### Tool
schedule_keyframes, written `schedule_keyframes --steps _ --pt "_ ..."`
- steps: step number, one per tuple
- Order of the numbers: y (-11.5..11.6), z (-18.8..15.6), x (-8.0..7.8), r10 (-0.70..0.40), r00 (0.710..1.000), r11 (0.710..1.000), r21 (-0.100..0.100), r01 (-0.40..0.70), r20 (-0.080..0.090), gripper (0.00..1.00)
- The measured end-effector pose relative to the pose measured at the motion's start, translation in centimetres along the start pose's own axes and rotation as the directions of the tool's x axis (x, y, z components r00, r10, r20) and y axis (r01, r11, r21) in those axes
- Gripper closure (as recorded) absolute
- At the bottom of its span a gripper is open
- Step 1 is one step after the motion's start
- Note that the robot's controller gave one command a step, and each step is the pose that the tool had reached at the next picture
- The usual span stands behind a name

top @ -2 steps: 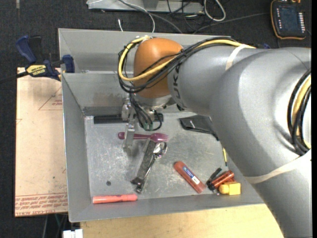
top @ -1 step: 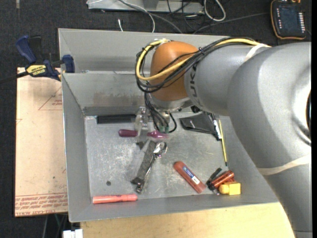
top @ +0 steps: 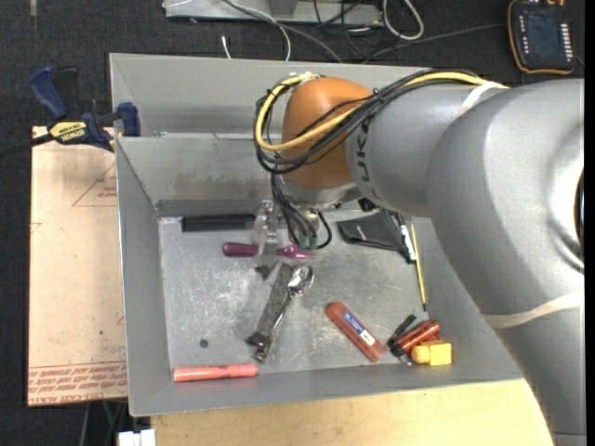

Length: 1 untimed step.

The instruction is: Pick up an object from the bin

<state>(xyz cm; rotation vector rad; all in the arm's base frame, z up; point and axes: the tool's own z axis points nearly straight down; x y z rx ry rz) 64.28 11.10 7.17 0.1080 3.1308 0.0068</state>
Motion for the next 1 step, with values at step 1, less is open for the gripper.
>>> schedule_keyframes --steps 1 --pt "-0.05 -2.07 0.36 0.000 1.000 1.000 0.002 0.000 -0.011 1.00"
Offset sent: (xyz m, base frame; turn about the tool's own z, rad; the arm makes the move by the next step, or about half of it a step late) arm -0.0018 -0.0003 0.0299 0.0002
